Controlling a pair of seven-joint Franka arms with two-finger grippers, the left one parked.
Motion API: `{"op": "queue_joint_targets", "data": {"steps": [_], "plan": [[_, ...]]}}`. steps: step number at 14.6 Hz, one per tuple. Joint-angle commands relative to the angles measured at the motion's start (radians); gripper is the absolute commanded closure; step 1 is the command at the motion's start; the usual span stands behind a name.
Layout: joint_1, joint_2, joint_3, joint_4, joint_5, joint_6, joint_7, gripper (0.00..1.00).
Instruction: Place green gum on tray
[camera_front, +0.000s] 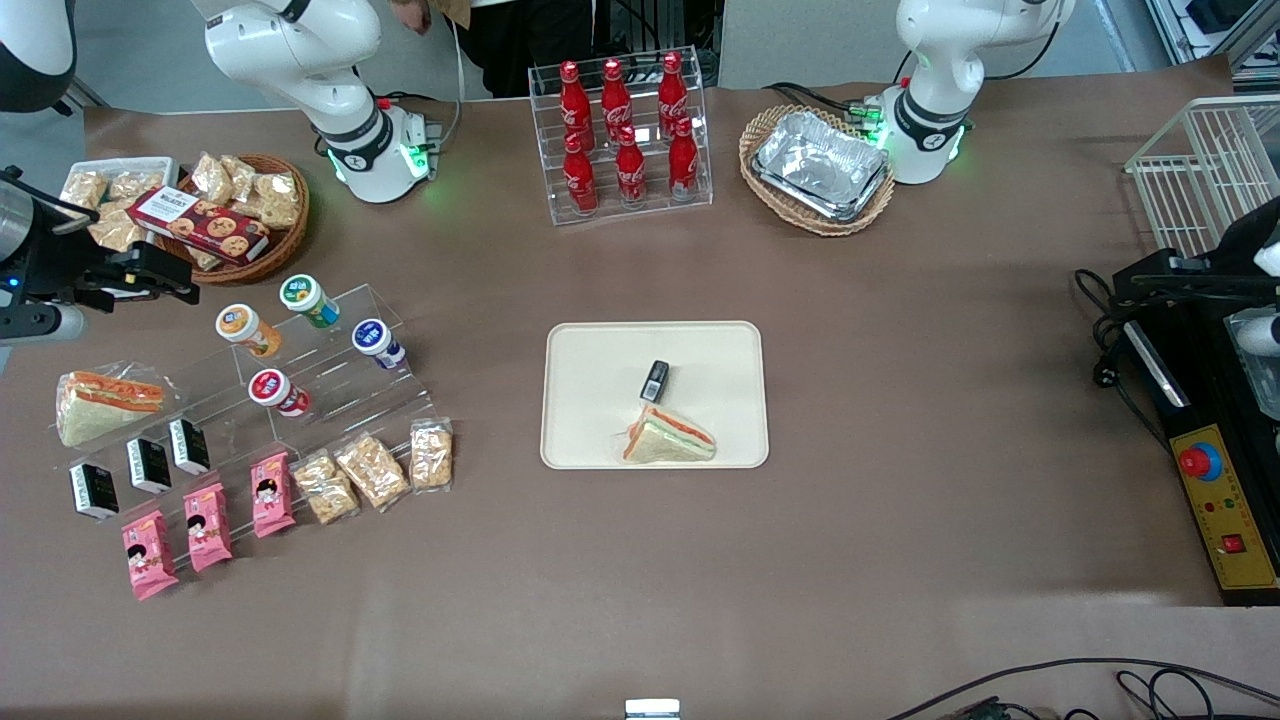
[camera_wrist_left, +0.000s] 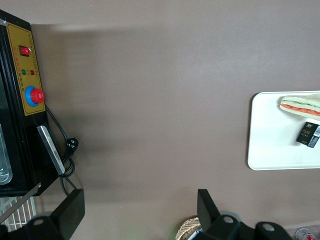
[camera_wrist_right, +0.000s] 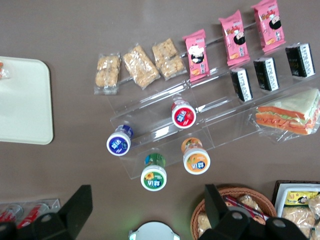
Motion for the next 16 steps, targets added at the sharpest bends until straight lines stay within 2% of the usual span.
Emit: {"op": "queue_joint_targets", "data": {"steps": [1, 5, 10, 16], "plan": [[0.009, -0.052, 0.001, -0.067, -0.007, -0.014, 0.000, 0.00], [0.009, -0.142, 0.002, -0.191, -0.007, 0.035, 0.002, 0.00], [0.010, -0.332, 0.005, -0.513, -0.009, 0.259, 0.005, 0.00], [0.010, -0.342, 0.028, -0.665, -0.009, 0.387, 0.005, 0.00]]}}
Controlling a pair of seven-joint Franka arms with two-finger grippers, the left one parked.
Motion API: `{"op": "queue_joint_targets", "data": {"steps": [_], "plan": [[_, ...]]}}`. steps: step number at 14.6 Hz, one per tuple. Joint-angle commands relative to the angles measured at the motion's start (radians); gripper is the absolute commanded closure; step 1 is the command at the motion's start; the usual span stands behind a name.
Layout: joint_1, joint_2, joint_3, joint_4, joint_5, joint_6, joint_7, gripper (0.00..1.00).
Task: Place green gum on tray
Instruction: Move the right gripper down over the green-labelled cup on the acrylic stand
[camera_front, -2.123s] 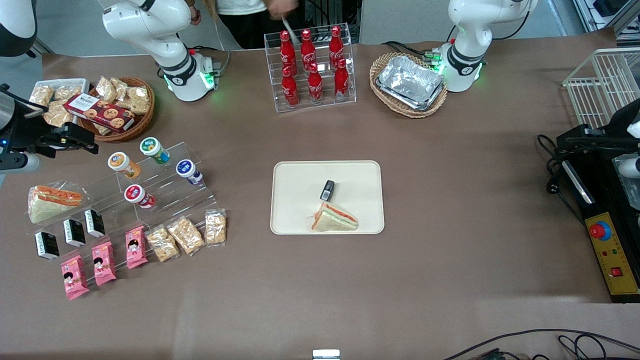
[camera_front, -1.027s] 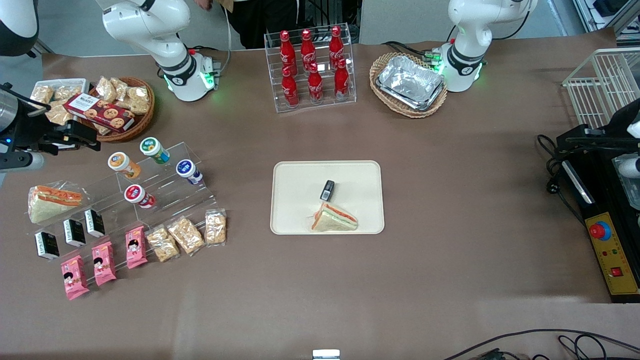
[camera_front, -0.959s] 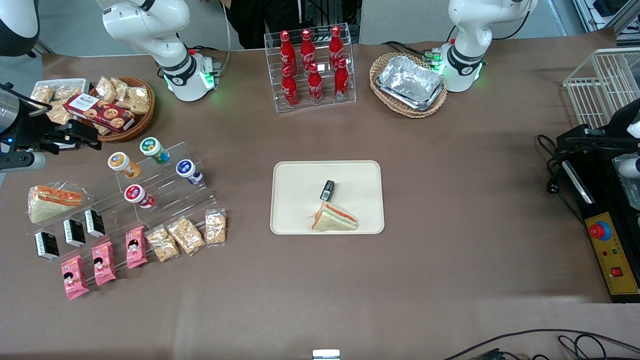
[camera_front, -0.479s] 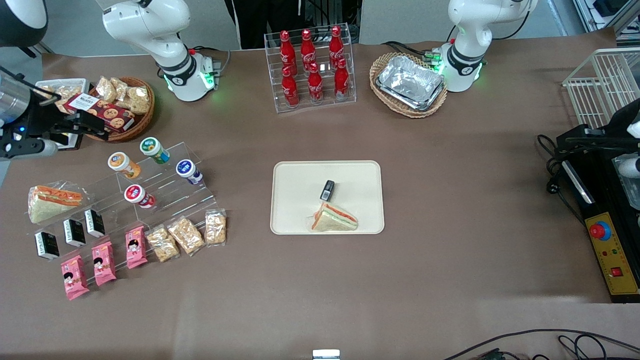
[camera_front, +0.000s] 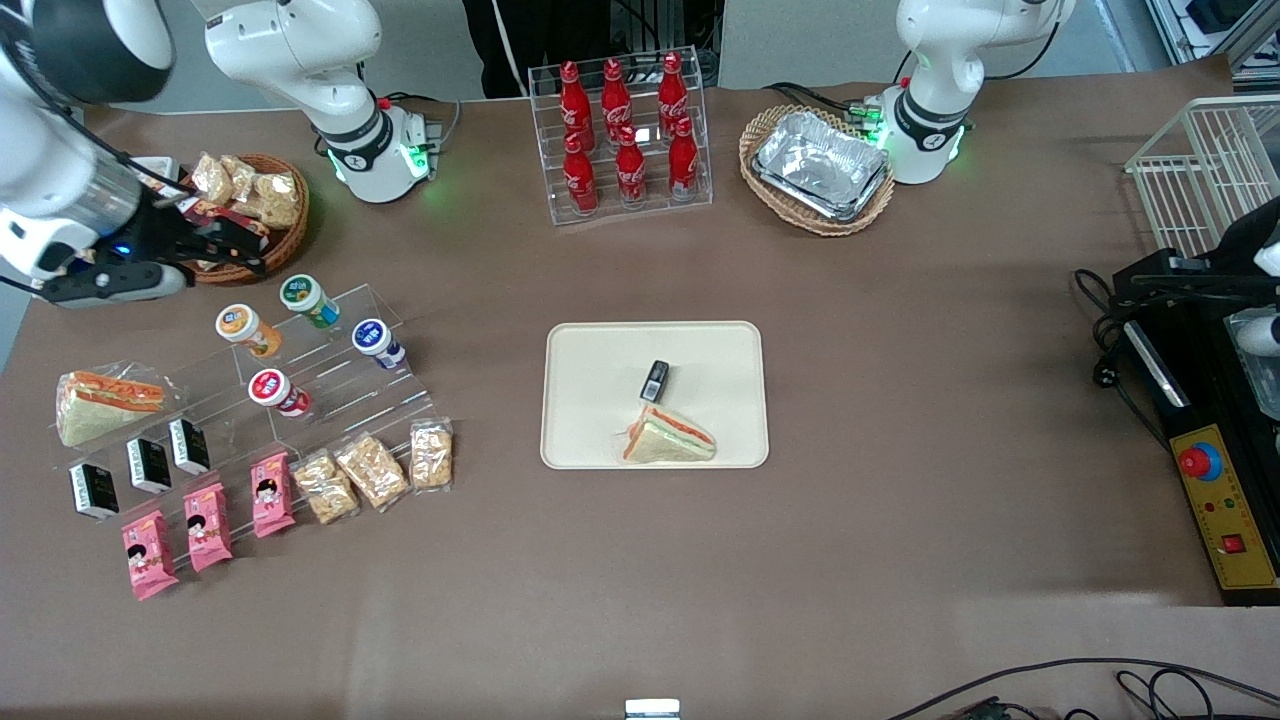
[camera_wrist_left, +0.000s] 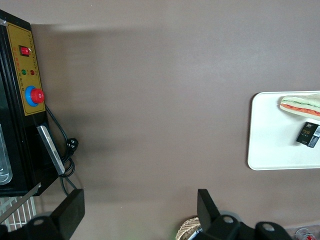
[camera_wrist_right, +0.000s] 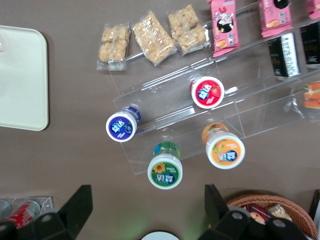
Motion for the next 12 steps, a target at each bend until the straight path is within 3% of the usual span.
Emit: {"op": "queue_joint_targets", "data": {"steps": [1, 12], "plan": [[0.007, -0.033, 0.006, -0.114, -0.012, 0.098, 0.005, 0.00], [0.006, -0.027, 0.004, -0.328, -0.029, 0.251, 0.000, 0.00]]}}
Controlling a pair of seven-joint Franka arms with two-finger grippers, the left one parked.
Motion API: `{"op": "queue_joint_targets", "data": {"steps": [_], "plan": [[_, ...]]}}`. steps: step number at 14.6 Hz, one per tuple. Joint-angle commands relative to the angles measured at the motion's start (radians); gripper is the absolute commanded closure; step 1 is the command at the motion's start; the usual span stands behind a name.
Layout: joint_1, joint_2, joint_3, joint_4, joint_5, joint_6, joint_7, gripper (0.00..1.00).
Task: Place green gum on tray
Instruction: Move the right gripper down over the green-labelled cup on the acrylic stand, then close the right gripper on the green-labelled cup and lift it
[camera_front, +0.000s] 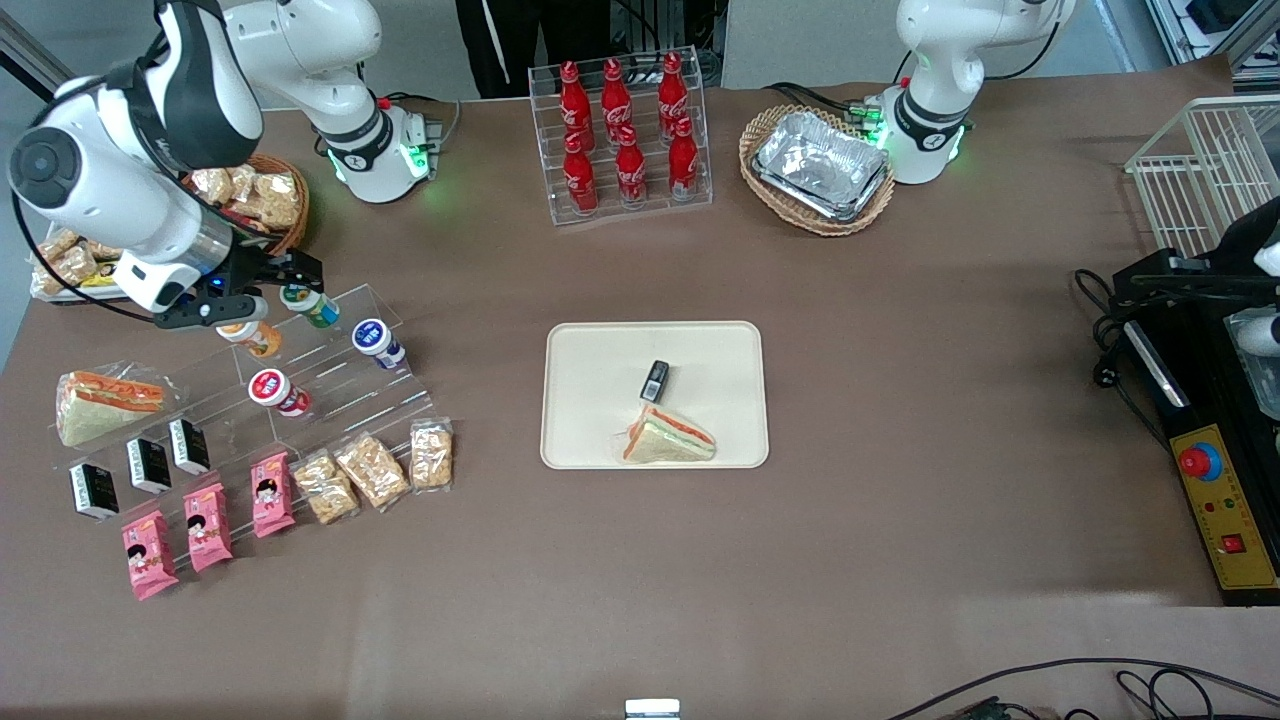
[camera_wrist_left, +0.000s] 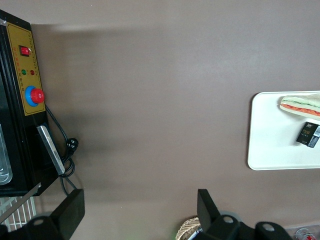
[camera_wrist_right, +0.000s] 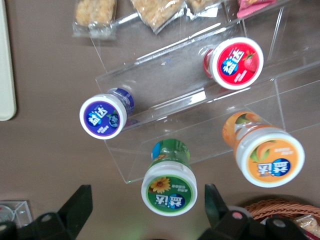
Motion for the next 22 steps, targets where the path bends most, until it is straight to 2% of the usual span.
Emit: {"op": "queue_joint_targets", "data": {"steps": [1, 3, 13, 14, 15, 16, 18, 19, 22], "plan": [[0.005, -0.021, -0.005, -0.054, -0.047, 0.042, 0.000, 0.00], [0.005, -0.012, -0.005, -0.060, -0.066, 0.046, 0.001, 0.00], [-0.001, -0.015, -0.008, -0.167, -0.066, 0.152, 0.001, 0.00], [-0.001, -0.015, -0.008, -0.167, -0.066, 0.152, 0.001, 0.03], [-0.001, -0.017, -0.008, -0.167, -0.066, 0.150, -0.002, 0.20], [-0.001, -0.017, -0.008, -0.166, -0.066, 0.149, -0.003, 0.42], [-0.001, -0.018, -0.008, -0.161, -0.066, 0.146, -0.009, 0.65], [-0.001, -0.021, -0.008, -0.158, -0.066, 0.143, -0.016, 0.74], [-0.001, -0.027, -0.009, -0.126, -0.066, 0.112, -0.033, 0.81]]}}
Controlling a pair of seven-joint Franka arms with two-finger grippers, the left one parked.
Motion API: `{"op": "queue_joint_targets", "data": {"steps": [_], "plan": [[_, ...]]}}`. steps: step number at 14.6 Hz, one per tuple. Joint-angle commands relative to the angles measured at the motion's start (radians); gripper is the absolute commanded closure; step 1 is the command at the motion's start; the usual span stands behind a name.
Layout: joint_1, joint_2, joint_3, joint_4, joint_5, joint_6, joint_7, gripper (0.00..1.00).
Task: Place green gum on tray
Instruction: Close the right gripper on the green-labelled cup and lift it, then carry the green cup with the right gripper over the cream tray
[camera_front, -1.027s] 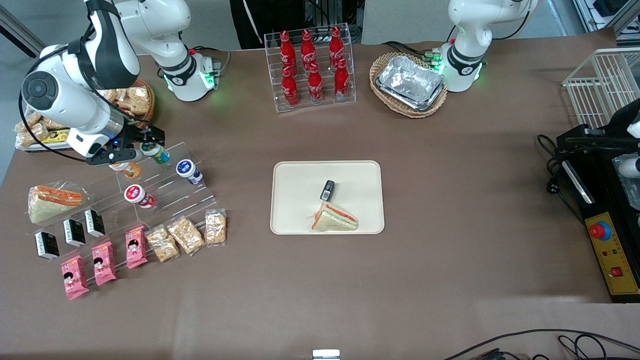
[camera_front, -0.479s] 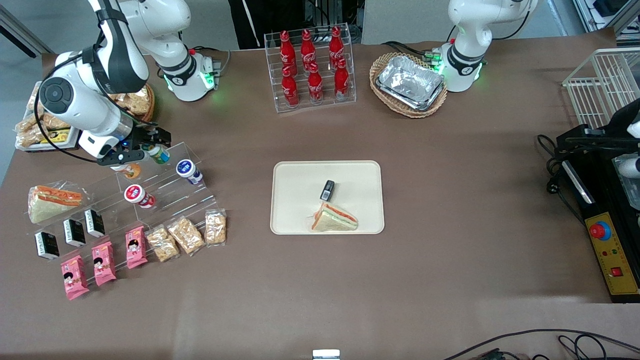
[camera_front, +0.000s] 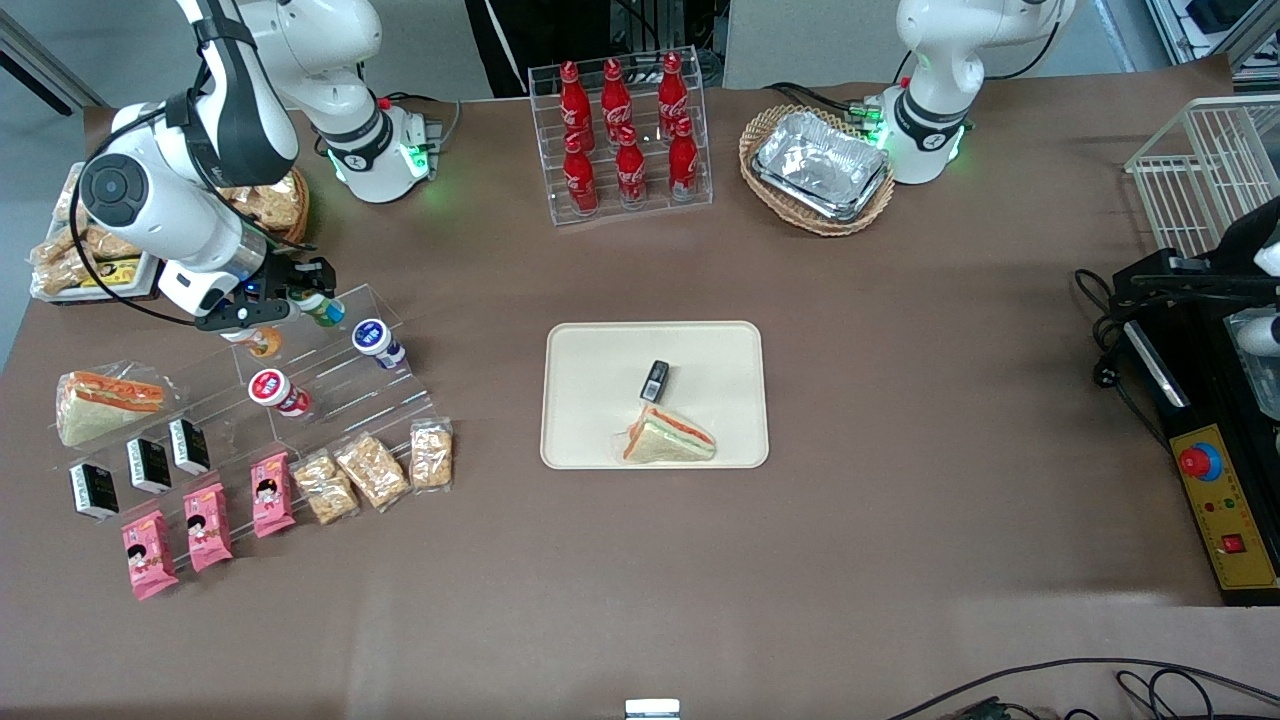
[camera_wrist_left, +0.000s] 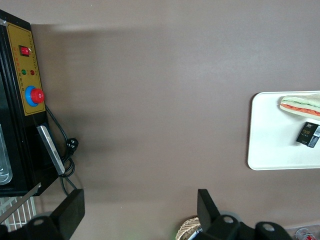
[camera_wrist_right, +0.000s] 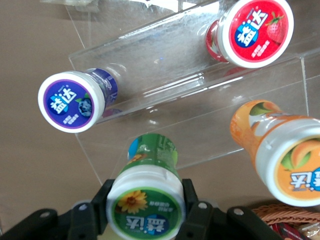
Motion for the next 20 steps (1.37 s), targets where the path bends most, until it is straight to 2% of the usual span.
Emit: {"op": "queue_joint_targets", "data": {"steps": [1, 9, 14, 17, 20], "plan": [[0.000, -0.025, -0.006, 0.050, -0.023, -0.049, -0.019, 0.81], [0.004, 0.035, -0.004, 0.398, -0.020, -0.329, -0.051, 0.81], [0.016, 0.162, 0.002, 0.701, 0.000, -0.545, -0.050, 0.81], [0.036, 0.191, 0.008, 0.804, 0.054, -0.625, -0.027, 0.81], [0.036, 0.191, 0.089, 0.843, 0.101, -0.671, 0.112, 0.81]]}}
